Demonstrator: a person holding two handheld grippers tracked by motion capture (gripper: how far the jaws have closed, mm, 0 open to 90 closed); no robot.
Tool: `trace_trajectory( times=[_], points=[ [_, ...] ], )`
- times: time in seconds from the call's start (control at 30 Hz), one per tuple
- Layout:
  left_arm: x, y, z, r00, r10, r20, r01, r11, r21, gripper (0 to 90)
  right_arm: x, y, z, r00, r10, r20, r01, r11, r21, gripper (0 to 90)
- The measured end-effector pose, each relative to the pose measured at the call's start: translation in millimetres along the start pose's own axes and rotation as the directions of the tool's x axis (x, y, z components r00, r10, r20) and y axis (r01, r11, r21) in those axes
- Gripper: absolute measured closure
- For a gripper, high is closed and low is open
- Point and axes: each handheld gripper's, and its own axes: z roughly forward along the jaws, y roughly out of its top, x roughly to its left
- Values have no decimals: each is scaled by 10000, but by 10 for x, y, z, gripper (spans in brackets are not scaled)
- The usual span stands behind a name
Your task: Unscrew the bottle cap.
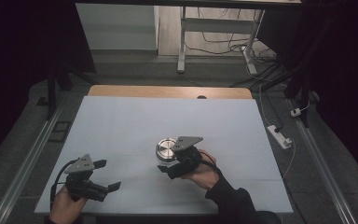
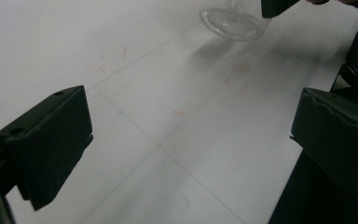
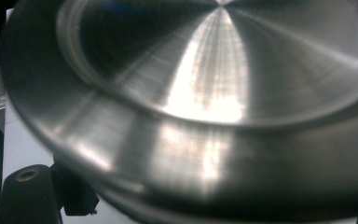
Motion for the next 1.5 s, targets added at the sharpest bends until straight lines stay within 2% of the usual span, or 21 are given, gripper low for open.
trace_trajectory(
  times=[0.13, 0.23, 0.5, 0.57, 0.67, 0.77, 0.93, 1.03, 1.13, 1.23, 1.27, 1.3, 1.4, 1.47, 1.5],
  points=[
    [11, 124, 65, 9998, -5, 218, 2, 9999, 126, 0, 5, -1, 4, 10000, 39, -43, -39, 10000, -9, 151],
    [22, 206, 120, 9995, 175, 259, -180, 9997, 193, 0, 6, -4, 9, 10000, 34, -74, -34, 10000, 19, 151],
    [53, 432, 275, 9941, 680, 842, -683, 9977, 8, 0, 12, -15, 31, 9999, -29, -142, 30, 10000, 66, 151],
    [54, 491, 320, 9900, 864, 1117, -863, 9963, -59, 0, 14, -17, 34, 9999, -22, -165, 23, 10000, 80, 151],
    [38, 584, 402, 9809, 1326, 1422, -1340, 9910, 5, 0, 17, -19, 35, 9998, -67, -210, 68, 9999, 78, 151],
    [18, 684, 485, 9675, 1766, 1810, -1797, 9837, 10, 0, 21, -20, 36, 9994, -126, -329, 127, 9999, 31, 151],
    [-7, 863, 601, 9400, 2326, 2497, -2344, 9719, -228, 1, 30, -22, 35, 9980, -197, -602, 197, 9998, -16, 151],
    [-20, 963, 672, 9209, 2615, 2891, -2614, 9644, -399, 3, 44, -19, 34, 9965, -172, -818, 168, 9998, -58, 151],
    [-32, 1049, 745, 8982, 2924, 3282, -2920, 9550, -515, 7, 48, -20, 32, 9940, -338, -1038, 332, 9994, -74, 151],
    [-40, 1116, 814, 8685, 3225, 3763, -3224, 9444, -654, 13, 62, -15, 28, 9900, -417, -1350, 401, 9991, -144, 151],
    [-50, 1136, 838, 8567, 3328, 3941, -3328, 9403, -706, 15, 64, -14, 26, 9888, -423, -1432, 407, 9991, -147, 151],
    [-54, 1148, 851, 8483, 3414, 4048, -3422, 9368, -729, 17, 70, -14, 21, 9865, -453, -1571, 438, 9990, -127, 151],
    [-75, 1196, 890, 8154, 3780, 4384, -3804, 9208, -864, 30, 83, -11, 15, 9796, -610, -1915, 597, 9981, -127, 151],
    [-92, 1223, 907, 7883, 3981, 4692, -3982, 9114, -1041, 43, 95, -10, 14, 9724, -776, -2200, 772, 9970, -102, 151],
    [-102, 1234, 916, 7770, 4072, 4801, -4055, 9071, -1129, 51, 105, -11, 15, 9684, -833, -2351, 827, 9965, -124, 151]
  ],
)
